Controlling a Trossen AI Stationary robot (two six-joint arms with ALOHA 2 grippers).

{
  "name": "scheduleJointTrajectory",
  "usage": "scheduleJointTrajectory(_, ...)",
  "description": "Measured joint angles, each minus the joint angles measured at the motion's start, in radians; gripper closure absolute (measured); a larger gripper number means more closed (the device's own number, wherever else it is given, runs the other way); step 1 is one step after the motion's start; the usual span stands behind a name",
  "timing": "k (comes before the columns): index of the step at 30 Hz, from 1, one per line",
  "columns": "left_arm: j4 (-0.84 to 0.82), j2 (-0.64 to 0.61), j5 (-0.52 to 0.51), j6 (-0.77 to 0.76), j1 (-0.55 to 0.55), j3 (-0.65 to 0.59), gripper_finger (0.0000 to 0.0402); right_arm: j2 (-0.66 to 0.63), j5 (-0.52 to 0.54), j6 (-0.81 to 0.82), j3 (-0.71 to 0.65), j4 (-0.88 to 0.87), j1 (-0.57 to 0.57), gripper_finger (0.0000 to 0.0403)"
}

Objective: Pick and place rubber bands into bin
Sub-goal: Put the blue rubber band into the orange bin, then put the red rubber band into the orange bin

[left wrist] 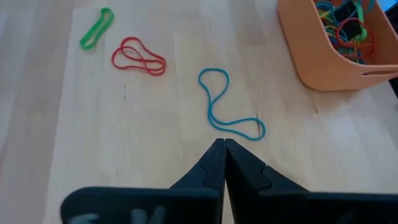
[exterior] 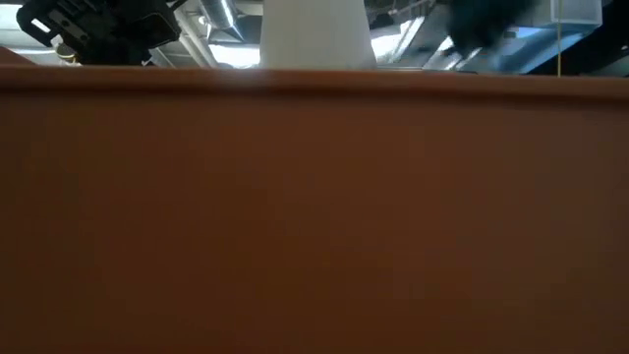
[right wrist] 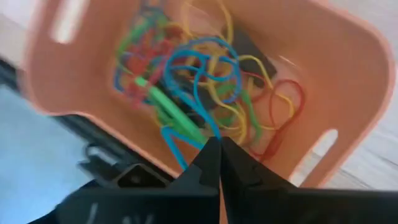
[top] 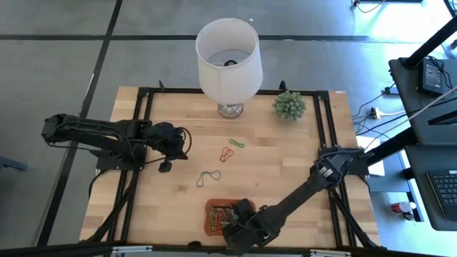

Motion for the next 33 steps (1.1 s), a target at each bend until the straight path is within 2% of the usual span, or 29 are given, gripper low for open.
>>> scheduleJointTrajectory(8,-0.004,0.000,0.000,-0.053,0.000,0.000,0.0399,0.019,-0.008,0.051,0.001,-0.101,0.014,0.0388)
scheduleJointTrajectory(19,-0.003,0.000,0.000,-0.053,0.000,0.000,0.0399,0.019,-0.008,0.028,0.001,-0.083,0.014,0.0281)
scheduleJointTrajectory(24,0.011,0.005,-0.001,-0.064,0.000,0.000,0.0397,0.005,-0.039,-0.042,0.001,-0.082,0.012,0.0252)
scheduleJointTrajectory(28,0.114,0.047,-0.026,-0.077,0.000,0.000,0.0400,-0.039,-0.052,-0.133,0.003,-0.129,0.001,0.0255)
scheduleJointTrajectory(33,0.156,0.194,-0.070,-0.081,0.000,0.070,0.0400,-0.068,-0.052,-0.243,0.002,-0.227,-0.054,0.0294)
